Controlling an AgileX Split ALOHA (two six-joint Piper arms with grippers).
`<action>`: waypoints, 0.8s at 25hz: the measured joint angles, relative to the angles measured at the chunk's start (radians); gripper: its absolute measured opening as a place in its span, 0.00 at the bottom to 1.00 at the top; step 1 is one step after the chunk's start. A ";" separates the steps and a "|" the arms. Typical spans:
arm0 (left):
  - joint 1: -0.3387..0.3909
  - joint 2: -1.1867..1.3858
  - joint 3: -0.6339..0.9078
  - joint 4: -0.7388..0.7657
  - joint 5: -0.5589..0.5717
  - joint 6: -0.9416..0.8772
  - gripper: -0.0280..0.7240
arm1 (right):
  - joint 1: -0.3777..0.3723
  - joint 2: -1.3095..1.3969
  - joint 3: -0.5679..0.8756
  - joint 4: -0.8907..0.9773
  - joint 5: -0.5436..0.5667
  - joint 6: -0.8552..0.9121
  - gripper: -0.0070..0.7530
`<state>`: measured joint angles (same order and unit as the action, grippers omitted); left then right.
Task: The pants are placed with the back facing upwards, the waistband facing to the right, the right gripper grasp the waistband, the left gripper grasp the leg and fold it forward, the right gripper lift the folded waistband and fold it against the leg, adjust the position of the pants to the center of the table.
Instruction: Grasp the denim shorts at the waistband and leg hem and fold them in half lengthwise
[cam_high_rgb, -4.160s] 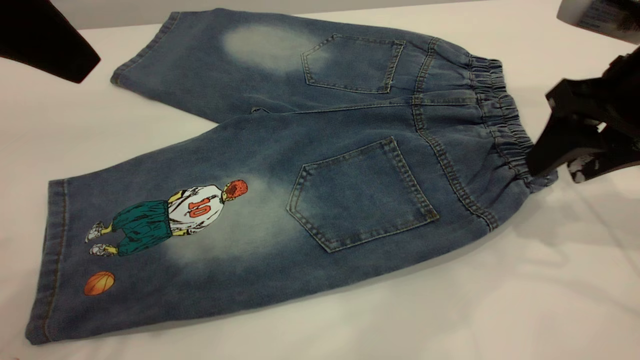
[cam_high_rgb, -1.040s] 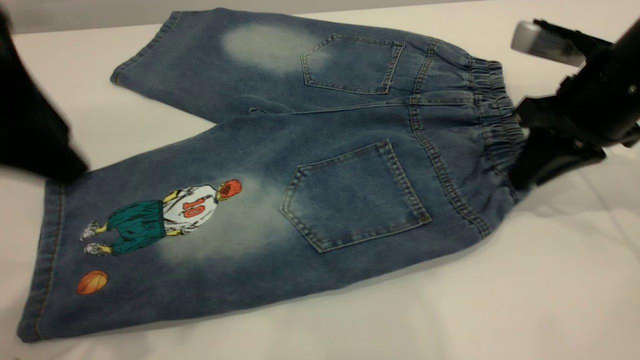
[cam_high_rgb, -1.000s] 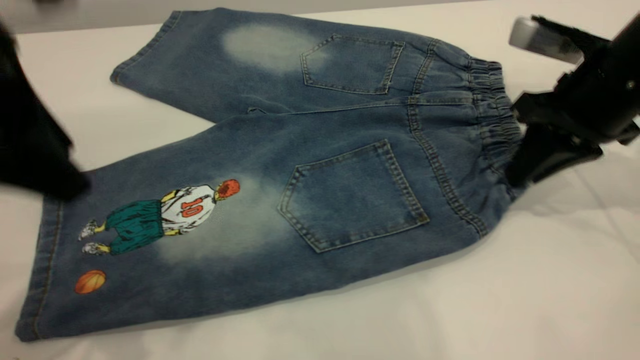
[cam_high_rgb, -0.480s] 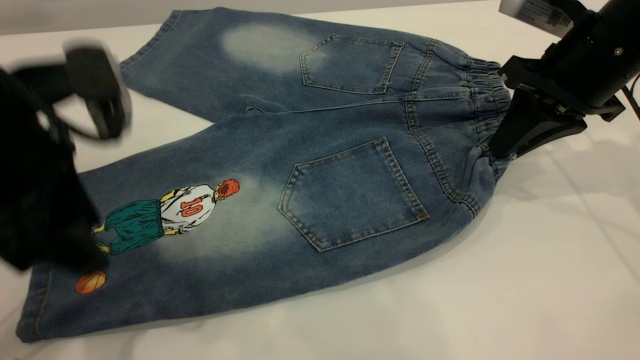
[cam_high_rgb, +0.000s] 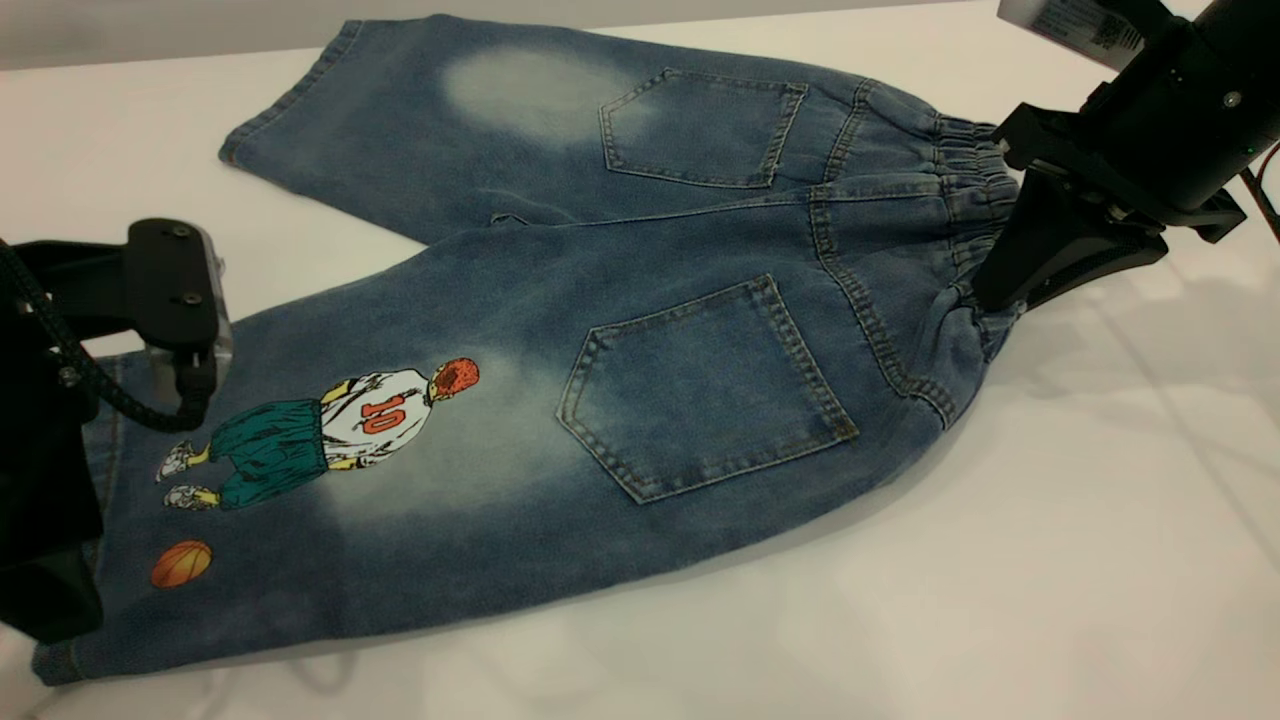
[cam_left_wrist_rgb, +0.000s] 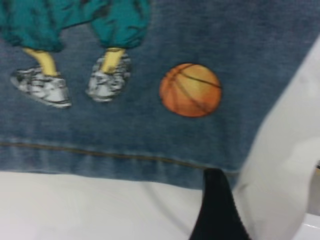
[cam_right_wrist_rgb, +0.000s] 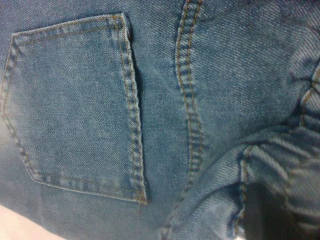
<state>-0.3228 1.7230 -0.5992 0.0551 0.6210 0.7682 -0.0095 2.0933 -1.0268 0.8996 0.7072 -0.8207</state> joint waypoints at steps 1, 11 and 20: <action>0.000 0.002 0.004 0.003 -0.012 0.000 0.62 | 0.000 0.000 0.000 0.000 -0.001 0.000 0.06; 0.000 0.075 0.052 0.028 -0.160 0.008 0.62 | -0.001 0.000 0.000 0.011 -0.001 0.000 0.06; 0.000 0.162 0.052 0.026 -0.185 0.008 0.62 | -0.001 0.000 0.000 0.011 0.007 -0.002 0.06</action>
<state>-0.3228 1.8845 -0.5476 0.0811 0.4361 0.7762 -0.0104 2.0933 -1.0268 0.9110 0.7139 -0.8224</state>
